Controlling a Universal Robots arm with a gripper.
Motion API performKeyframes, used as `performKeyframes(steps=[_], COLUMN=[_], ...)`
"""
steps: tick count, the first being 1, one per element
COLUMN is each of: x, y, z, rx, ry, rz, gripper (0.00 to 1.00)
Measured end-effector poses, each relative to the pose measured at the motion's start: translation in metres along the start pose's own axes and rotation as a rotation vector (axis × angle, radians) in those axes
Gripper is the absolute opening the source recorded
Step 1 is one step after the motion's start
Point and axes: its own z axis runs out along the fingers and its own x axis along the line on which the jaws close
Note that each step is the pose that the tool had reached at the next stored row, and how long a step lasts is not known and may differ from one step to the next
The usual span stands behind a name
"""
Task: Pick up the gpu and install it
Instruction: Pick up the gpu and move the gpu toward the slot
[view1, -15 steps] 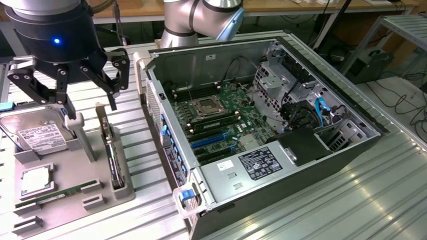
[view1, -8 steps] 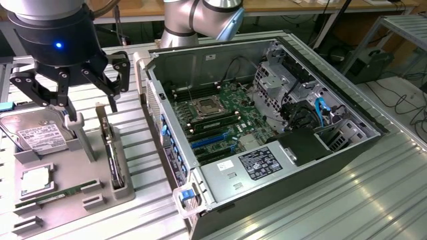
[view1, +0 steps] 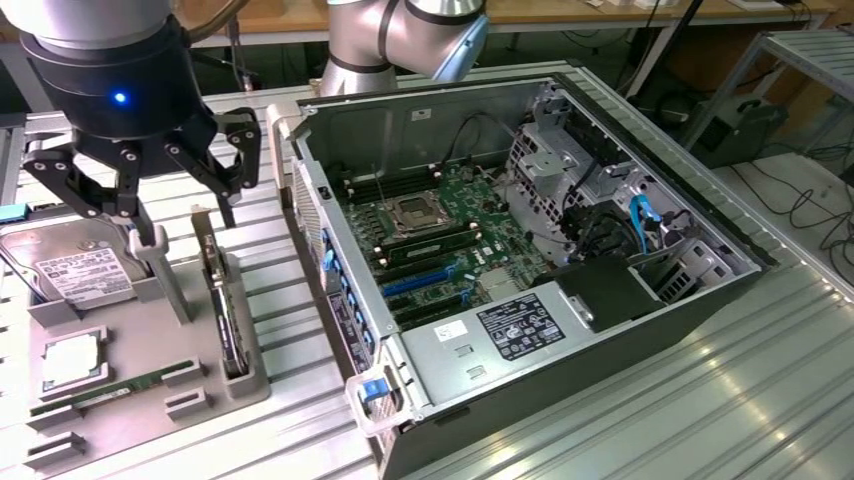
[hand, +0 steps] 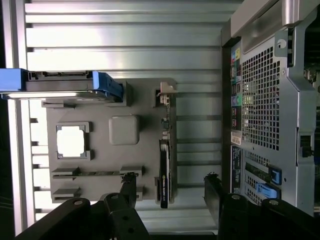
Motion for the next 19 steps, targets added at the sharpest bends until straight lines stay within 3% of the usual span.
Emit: performKeyframes(steps=[19], x=[0.000], y=[-0.0006], z=[0.0106], rx=[-0.0002], ry=[0.0000], rz=[-0.004], gripper=[0.66])
